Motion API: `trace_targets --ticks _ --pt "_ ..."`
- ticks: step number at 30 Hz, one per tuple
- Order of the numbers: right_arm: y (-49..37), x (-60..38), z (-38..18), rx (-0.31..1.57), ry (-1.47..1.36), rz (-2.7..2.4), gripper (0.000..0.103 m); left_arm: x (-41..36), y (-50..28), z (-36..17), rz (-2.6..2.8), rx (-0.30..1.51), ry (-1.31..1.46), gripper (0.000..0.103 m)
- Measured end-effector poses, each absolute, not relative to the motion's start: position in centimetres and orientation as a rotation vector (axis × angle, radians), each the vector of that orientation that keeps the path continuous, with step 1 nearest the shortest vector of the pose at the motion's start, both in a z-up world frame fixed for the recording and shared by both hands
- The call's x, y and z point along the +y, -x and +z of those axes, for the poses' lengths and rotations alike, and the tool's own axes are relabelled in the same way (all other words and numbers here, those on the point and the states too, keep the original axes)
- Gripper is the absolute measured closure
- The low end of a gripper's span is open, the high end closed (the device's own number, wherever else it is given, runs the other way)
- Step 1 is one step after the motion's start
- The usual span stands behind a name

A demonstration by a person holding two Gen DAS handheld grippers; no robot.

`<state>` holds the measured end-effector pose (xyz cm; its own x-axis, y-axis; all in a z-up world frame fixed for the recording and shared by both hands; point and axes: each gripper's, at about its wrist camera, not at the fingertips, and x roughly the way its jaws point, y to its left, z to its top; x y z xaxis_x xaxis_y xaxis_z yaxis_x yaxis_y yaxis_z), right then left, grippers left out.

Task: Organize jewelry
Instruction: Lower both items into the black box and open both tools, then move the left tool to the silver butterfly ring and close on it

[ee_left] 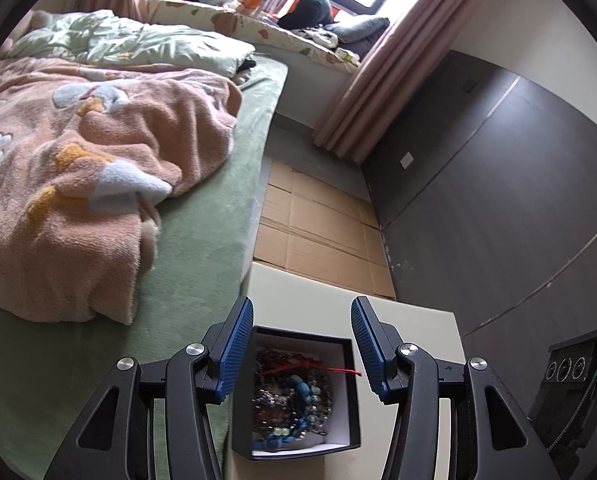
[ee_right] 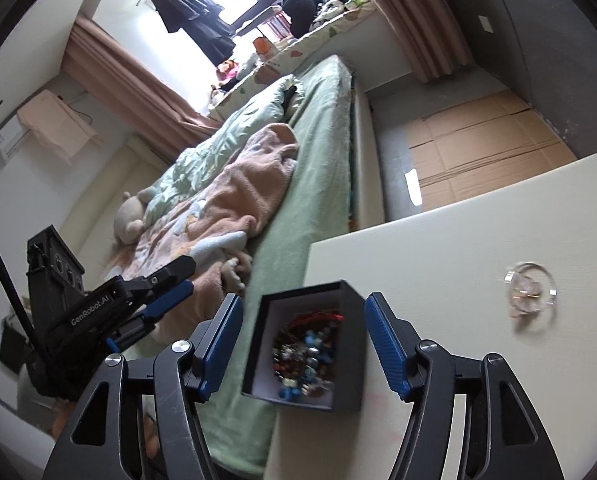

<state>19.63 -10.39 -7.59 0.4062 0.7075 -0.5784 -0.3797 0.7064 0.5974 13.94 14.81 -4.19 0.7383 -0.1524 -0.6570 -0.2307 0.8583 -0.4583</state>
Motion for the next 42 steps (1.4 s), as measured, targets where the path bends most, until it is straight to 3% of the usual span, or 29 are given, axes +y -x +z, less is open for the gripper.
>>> trace_targets --ticks 5,8,16,42 --pt "-19.4 -12.8 -7.5 0.951 -0.368 0.667 0.028 12.2 -14.1 -3.7 0.023 0.738 0.487 0.023" --pt "-19.6 -15.1 -7.4 0.96 -0.382 0.619 0.013 10.5 -14.2 -3.4 -0.002 0.738 0.446 0.019" --pt "-20.2 -20.9 -8.1 0.984 -0.443 0.491 0.01 5.8 -15.3 -4.0 -0.074 0.776 0.368 0.01" --pt "-21.5 -33.7 -12.4 1.118 -0.568 0.176 0.01 -8.5 -21.5 -11.2 -0.233 0.981 0.083 0.01"
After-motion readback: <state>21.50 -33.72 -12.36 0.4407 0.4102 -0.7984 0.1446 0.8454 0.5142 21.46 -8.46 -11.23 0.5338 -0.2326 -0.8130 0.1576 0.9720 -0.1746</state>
